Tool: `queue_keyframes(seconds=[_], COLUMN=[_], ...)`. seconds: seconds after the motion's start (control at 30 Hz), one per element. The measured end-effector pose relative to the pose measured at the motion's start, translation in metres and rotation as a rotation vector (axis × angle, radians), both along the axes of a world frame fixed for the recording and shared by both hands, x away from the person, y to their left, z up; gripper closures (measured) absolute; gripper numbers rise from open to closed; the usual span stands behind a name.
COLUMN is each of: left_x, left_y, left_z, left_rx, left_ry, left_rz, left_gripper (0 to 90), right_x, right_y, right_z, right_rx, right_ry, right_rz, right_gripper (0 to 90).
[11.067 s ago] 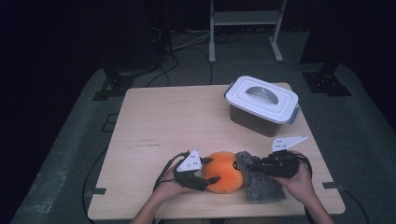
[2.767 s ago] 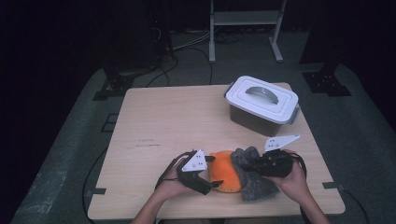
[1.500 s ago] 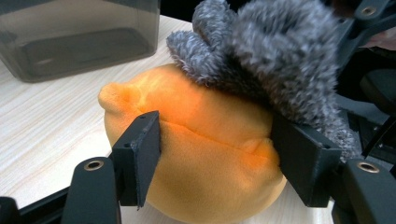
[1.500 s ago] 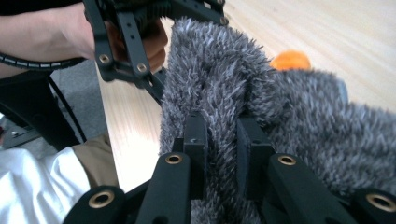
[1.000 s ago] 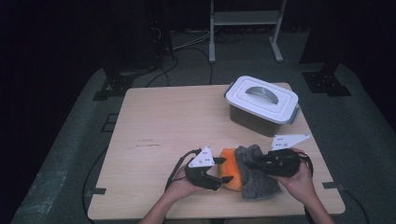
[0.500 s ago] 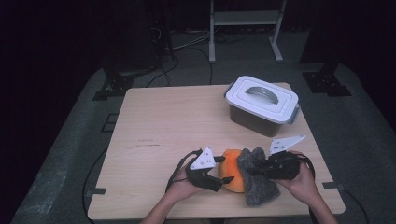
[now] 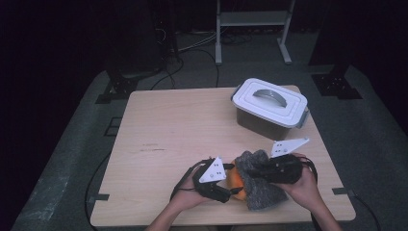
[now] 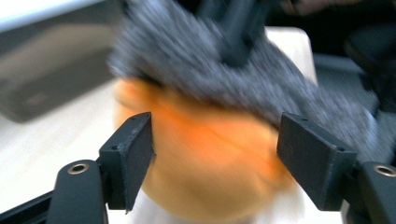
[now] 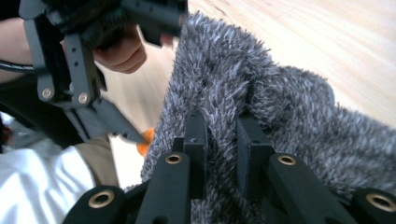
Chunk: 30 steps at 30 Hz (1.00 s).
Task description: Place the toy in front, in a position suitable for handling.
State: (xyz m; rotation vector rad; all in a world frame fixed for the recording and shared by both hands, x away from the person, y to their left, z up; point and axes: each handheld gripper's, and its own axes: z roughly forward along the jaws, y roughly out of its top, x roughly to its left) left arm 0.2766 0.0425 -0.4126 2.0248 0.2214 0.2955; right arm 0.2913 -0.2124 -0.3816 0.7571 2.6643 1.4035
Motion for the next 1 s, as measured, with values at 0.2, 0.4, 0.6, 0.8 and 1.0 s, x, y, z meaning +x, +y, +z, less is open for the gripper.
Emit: queue_keyframes(seconds=[0.2, 0.4, 0.6, 0.8, 1.0], left_x=[0.002, 0.002, 0.005, 0.004, -0.005], left_y=[-0.002, 0.001, 0.005, 0.004, -0.003], left_z=[-0.005, -0.007, -0.004, -0.002, -0.003], left_rx=[0.003, 0.034, 0.027, 0.021, 0.025], left_ry=[0.023, 0.018, 0.028, 0.024, -0.001], left_rz=[0.026, 0.015, 0.020, 0.042, -0.035], left_gripper=[28.7, 30.5, 27.3, 30.9, 33.0], right_x=[-0.002, 0.000, 0.009, 0.007, 0.001], right_y=[0.004, -0.008, -0.030, -0.022, -0.015], right_z=[-0.003, 0.000, -0.012, -0.014, 0.000], right_rx=[0.020, 0.002, 0.018, 0.006, 0.020], right_ry=[0.027, 0.019, 0.069, 0.098, 0.055], right_rz=[0.035, 0.004, -0.048, 0.011, 0.019], right_gripper=[75.9, 75.9, 75.9, 75.8, 75.7])
